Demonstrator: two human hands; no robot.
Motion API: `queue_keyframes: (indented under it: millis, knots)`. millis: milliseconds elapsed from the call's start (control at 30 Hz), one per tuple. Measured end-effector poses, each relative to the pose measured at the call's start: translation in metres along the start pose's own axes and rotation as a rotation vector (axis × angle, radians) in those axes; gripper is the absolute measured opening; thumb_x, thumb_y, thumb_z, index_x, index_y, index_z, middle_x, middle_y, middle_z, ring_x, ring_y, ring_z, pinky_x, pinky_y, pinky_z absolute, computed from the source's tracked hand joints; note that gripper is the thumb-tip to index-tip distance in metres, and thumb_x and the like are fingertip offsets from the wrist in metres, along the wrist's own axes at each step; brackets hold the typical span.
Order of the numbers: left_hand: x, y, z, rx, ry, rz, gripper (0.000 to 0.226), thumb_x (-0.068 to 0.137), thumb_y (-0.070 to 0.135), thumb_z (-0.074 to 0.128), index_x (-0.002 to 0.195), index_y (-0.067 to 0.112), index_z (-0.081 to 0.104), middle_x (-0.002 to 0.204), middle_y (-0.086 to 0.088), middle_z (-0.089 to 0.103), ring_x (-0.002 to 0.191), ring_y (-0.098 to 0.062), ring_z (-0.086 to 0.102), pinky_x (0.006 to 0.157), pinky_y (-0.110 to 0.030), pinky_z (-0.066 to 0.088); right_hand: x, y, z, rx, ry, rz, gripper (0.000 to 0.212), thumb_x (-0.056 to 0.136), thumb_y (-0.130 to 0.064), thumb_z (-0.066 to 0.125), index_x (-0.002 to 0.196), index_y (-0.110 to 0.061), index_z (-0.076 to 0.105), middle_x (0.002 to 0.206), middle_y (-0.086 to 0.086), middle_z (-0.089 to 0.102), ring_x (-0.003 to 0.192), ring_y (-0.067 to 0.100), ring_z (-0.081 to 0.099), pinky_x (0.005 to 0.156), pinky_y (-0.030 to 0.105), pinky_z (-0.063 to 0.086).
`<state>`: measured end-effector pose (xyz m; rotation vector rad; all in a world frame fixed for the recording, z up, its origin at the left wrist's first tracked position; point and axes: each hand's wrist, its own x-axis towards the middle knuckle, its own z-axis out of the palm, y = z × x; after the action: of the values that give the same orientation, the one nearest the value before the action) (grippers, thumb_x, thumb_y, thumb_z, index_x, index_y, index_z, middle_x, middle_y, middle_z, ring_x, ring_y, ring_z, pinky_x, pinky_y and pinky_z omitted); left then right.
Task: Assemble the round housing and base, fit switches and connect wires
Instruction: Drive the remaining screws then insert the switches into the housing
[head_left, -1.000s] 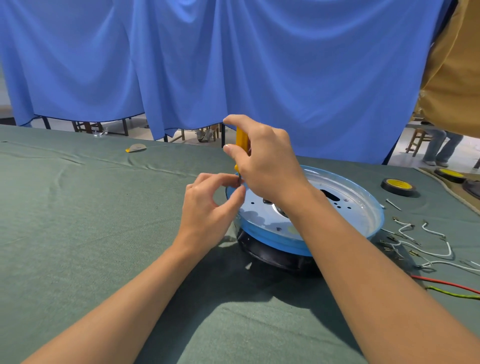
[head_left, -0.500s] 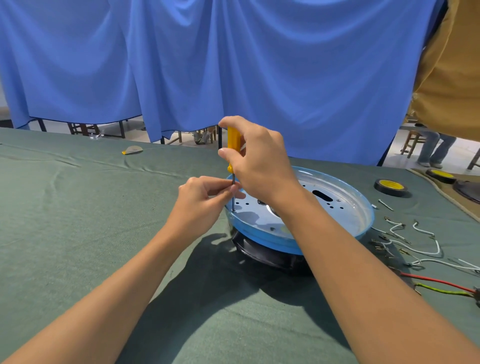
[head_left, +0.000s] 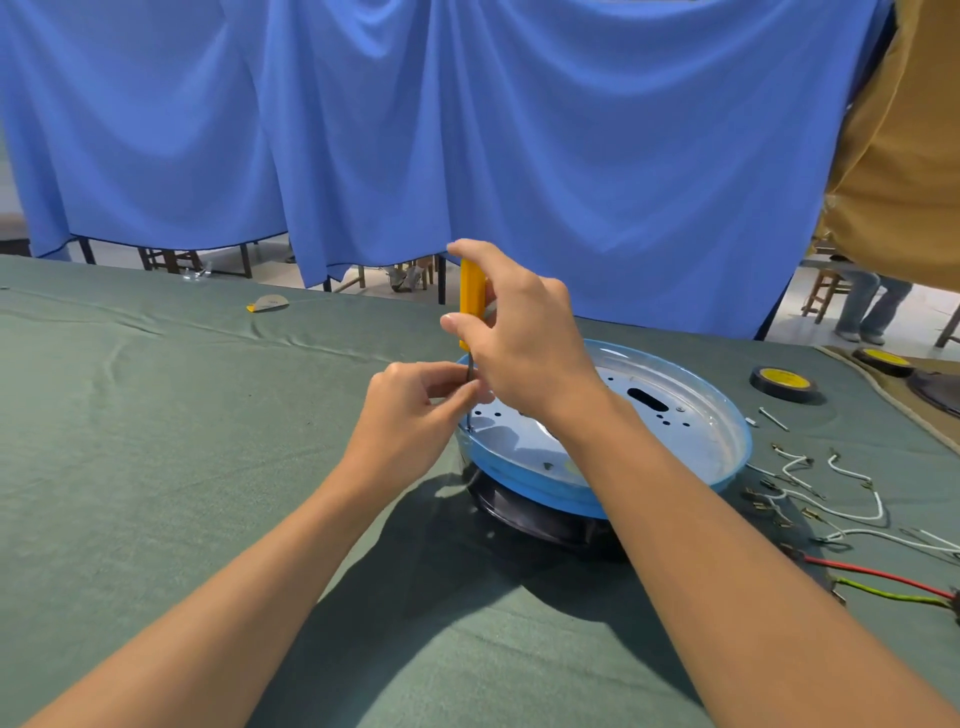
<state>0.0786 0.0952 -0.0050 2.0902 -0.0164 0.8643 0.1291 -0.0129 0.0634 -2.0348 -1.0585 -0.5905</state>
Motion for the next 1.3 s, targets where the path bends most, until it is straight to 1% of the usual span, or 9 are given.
queue_keyframes:
  millis: [200, 367, 500, 633, 767, 967, 1100, 1200, 1300]
  knots:
    - [0.005, 0.002, -0.002, -0.005, -0.009, -0.066, 0.014, 0.091, 0.011, 0.066, 0.096, 0.008, 0.079, 0.084, 0.000, 0.077, 0.077, -0.003, 0.070, 0.075, -0.017, 0.052, 0.005, -0.004, -0.008, 0.109, -0.067, 0.056, 0.047, 0.096, -0.020, 0.054, 0.143, -0.018, 0.046, 0.113, 0.005, 0.066, 0.105, 0.025, 0.060, 0.095, 0.040, 0.047]
    - [0.003, 0.006, -0.002, 0.004, -0.063, -0.062, 0.017, 0.094, 0.013, 0.064, 0.101, 0.007, 0.077, 0.090, 0.000, 0.077, 0.086, -0.007, 0.072, 0.085, -0.028, 0.056, 0.004, -0.003, -0.009, 0.145, 0.028, 0.084, 0.032, 0.091, -0.021, 0.064, 0.122, -0.021, 0.064, 0.091, 0.001, 0.068, 0.090, 0.028, 0.064, 0.089, 0.042, 0.050]
    - [0.013, 0.013, -0.009, 0.178, -0.018, -0.058, 0.009, 0.083, 0.022, 0.077, 0.082, 0.014, 0.081, 0.072, 0.007, 0.073, 0.061, 0.000, 0.060, 0.067, -0.021, 0.048, 0.003, -0.003, -0.010, 0.102, 0.050, 0.085, 0.029, 0.087, -0.036, 0.069, 0.112, -0.022, 0.065, 0.088, 0.000, 0.065, 0.088, 0.024, 0.061, 0.084, 0.034, 0.050]
    - [0.031, 0.020, -0.029, 0.159, -0.266, -0.135, 0.013, 0.083, 0.020, 0.073, 0.073, 0.019, 0.081, 0.071, -0.003, 0.075, 0.066, -0.018, 0.054, 0.071, -0.032, 0.043, 0.005, -0.006, -0.010, 0.165, -0.100, 0.079, 0.045, 0.095, -0.018, 0.055, 0.140, -0.016, 0.050, 0.115, 0.007, 0.065, 0.108, 0.026, 0.060, 0.097, 0.043, 0.047]
    - [0.043, 0.024, -0.040, 0.111, -0.491, -0.190, 0.009, 0.086, 0.016, 0.073, 0.085, 0.013, 0.081, 0.091, -0.010, 0.077, 0.097, -0.027, 0.066, 0.103, -0.043, 0.045, 0.003, -0.005, -0.008, 0.163, -0.029, 0.089, 0.038, 0.089, -0.018, 0.066, 0.127, -0.022, 0.060, 0.099, 0.004, 0.067, 0.098, 0.028, 0.061, 0.090, 0.039, 0.050]
    - [0.048, 0.025, -0.035, -0.044, -0.303, -0.196, 0.010, 0.069, 0.007, 0.085, 0.073, 0.008, 0.076, 0.079, -0.017, 0.074, 0.070, -0.014, 0.060, 0.092, -0.048, 0.051, 0.000, -0.003, -0.007, 0.086, 0.074, 0.077, 0.031, 0.087, -0.029, 0.070, 0.115, -0.019, 0.060, 0.089, -0.004, 0.062, 0.085, 0.019, 0.060, 0.074, 0.024, 0.043]
    - [0.047, 0.018, -0.035, -0.073, -0.275, -0.216, 0.007, 0.074, 0.008, 0.083, 0.079, 0.012, 0.080, 0.081, -0.011, 0.077, 0.084, -0.018, 0.071, 0.099, -0.047, 0.050, 0.004, -0.001, -0.016, 0.165, -0.043, 0.110, 0.040, 0.093, -0.017, 0.059, 0.133, -0.019, 0.056, 0.112, 0.001, 0.067, 0.102, 0.021, 0.063, 0.094, 0.038, 0.050]
    - [0.047, 0.018, -0.038, -0.055, -0.344, -0.198, 0.011, 0.082, 0.007, 0.077, 0.090, 0.012, 0.080, 0.083, 0.001, 0.078, 0.091, -0.011, 0.073, 0.098, -0.035, 0.050, 0.003, 0.001, -0.019, 0.182, -0.058, 0.075, 0.046, 0.092, -0.006, 0.055, 0.134, -0.024, 0.057, 0.106, 0.002, 0.068, 0.093, 0.020, 0.066, 0.085, 0.036, 0.056]
    - [0.048, 0.018, -0.037, -0.012, -0.349, -0.173, 0.011, 0.085, 0.005, 0.073, 0.090, 0.012, 0.080, 0.084, 0.003, 0.078, 0.096, -0.012, 0.072, 0.104, -0.040, 0.048, 0.001, 0.002, -0.015, 0.185, -0.073, 0.059, 0.046, 0.092, -0.012, 0.058, 0.135, -0.029, 0.055, 0.108, -0.001, 0.065, 0.091, 0.019, 0.066, 0.076, 0.033, 0.059]
